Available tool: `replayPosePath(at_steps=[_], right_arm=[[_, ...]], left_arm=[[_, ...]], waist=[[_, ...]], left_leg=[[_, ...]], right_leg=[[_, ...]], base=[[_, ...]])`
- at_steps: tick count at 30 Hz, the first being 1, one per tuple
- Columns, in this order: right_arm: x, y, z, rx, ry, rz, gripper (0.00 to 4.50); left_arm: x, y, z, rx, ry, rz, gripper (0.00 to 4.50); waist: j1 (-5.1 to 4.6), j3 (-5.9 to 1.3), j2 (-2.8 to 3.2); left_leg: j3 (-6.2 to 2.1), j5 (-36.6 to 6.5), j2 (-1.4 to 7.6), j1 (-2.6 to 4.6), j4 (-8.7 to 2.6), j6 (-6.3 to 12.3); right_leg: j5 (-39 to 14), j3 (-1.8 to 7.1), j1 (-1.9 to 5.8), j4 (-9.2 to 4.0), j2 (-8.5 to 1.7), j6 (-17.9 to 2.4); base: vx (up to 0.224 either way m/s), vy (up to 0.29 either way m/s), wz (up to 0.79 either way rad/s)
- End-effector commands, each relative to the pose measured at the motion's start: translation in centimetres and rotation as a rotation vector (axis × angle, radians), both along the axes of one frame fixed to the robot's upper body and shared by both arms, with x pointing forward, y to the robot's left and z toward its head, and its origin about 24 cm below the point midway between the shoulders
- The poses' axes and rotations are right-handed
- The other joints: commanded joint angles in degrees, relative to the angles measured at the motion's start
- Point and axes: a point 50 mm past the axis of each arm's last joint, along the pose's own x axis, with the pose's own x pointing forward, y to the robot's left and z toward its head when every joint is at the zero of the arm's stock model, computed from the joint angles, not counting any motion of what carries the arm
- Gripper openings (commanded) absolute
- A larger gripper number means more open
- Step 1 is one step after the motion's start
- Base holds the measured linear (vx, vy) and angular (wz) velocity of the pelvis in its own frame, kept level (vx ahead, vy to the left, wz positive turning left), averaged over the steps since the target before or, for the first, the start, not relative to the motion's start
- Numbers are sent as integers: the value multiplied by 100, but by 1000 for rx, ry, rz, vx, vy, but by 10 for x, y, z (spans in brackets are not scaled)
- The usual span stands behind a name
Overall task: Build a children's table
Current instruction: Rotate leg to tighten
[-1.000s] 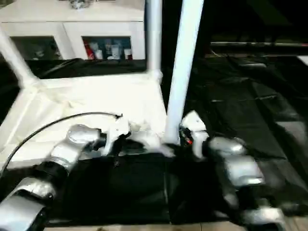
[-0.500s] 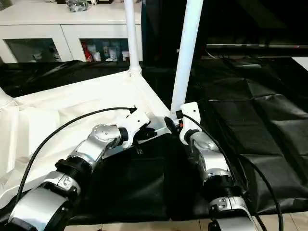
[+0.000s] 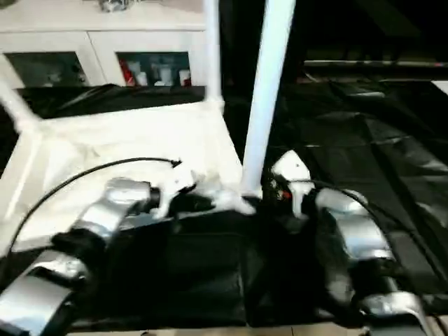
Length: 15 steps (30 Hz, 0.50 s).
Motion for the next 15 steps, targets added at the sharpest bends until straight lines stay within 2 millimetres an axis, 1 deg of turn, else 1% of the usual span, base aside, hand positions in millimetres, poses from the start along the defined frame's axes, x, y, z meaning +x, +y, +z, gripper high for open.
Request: replayPosePath(at_steps=[1, 2, 3, 5, 7, 9, 11, 12, 13, 14, 15], right_arm=[[-4, -1, 1, -10, 20, 43, 393], [-6, 0, 1, -11, 33, 63, 393], [-7, 1, 0, -10, 41, 73, 393], [-9, 4, -3, -12, 62, 104, 393], [-5, 8, -4, -7, 37, 82, 393], [0, 11, -5, 12, 19, 55, 368], [2, 13, -5, 27, 21, 48, 360], [3, 14, -4, 31, 21, 47, 346], [3, 15, -4, 32, 20, 49, 346], [3, 15, -4, 34, 20, 54, 330], [2, 16, -3, 40, 24, 61, 319]], left_arm=[[-5, -3, 3, -77, 24, -49, 0], [-6, -3, 3, -82, 29, -60, 0], [-6, -3, 4, -84, 30, -65, 0], [-7, -3, 4, -93, 34, -80, 0], [-7, -4, 3, -94, 33, -79, 0], [-8, -4, 3, -95, 33, -77, 0], [-8, -5, 3, -95, 34, -77, 0], [-8, -5, 3, -94, 35, -78, 0], [-9, -4, 3, -94, 35, -78, 0], [-9, -4, 3, -95, 36, -79, 0], [-9, -4, 2, -94, 37, -79, 0]], waist=[[42, -342, -126], [43, -336, -136], [65, -332, -136], [76, -323, -147], [70, -314, -146], [62, -318, -152], [63, -319, -158], [68, -323, -155], [69, -330, -155], [74, -332, -163], [76, -329, -158]], left_leg=[[-70, -892, 232, 60, -327, 725], [-67, -920, 234, 61, -330, 722], [-65, -956, 237, 67, -331, 702], [-65, -1052, 235, 71, -339, 643], [-67, -1118, 232, 68, -348, 576], [-74, -1124, 230, 71, -353, 511], [-74, -1101, 226, 72, -355, 487], [-76, -1072, 231, 73, -354, 487], [-73, -980, 229, 69, -345, 519], [-71, -945, 228, 65, -341, 540], [-72, -898, 225, 56, -340, 572]], right_leg=[[-680, 139, 268, -275, -267, -1662], [-722, 141, 266, -284, -266, -1662], [-804, 146, 263, -289, -269, -1644], [-1022, 148, 256, -309, -276, -1583], [-1183, 151, 247, -326, -280, -1532], [-1295, 153, 234, -333, -289, -1491], [-1289, 154, 242, -331, -281, -1481], [-1240, 154, 245, -319, -283, -1485], [-1079, 153, 250, -301, -275, -1504], [-1018, 154, 256, -293, -277, -1512], [-956, 151, 260, -285, -276, -1517]], base=[[0, 0, 0], [0, 0, 0], [0, 0, 0], [0, 0, 0], [0, 0, 0], [0, 0, 0], [0, 0, 0], [0, 0, 0], [0, 0, 0], [0, 0, 0], [0, 0, 0]])
